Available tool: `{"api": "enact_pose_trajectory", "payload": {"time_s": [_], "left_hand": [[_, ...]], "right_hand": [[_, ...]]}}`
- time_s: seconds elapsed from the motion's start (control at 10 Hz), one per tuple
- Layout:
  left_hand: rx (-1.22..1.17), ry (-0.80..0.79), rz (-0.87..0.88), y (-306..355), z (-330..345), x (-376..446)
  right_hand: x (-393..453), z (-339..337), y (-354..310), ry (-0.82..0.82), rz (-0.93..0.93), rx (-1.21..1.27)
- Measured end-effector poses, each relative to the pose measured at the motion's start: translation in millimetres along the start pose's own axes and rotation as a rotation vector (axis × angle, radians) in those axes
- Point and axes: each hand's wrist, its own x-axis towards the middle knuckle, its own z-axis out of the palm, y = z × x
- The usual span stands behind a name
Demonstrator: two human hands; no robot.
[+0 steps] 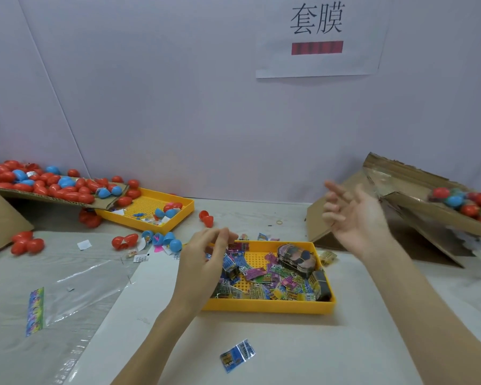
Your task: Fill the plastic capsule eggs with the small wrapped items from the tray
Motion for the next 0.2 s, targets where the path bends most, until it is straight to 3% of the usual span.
{"api": "enact_pose_trajectory", "payload": {"time_s": [0.2], "left_hand": [[0.061,-0.035,0.034,-2,0,-1]], "right_hand": [[-26,-14,76,-0.064,0.023,-0.546]]}}
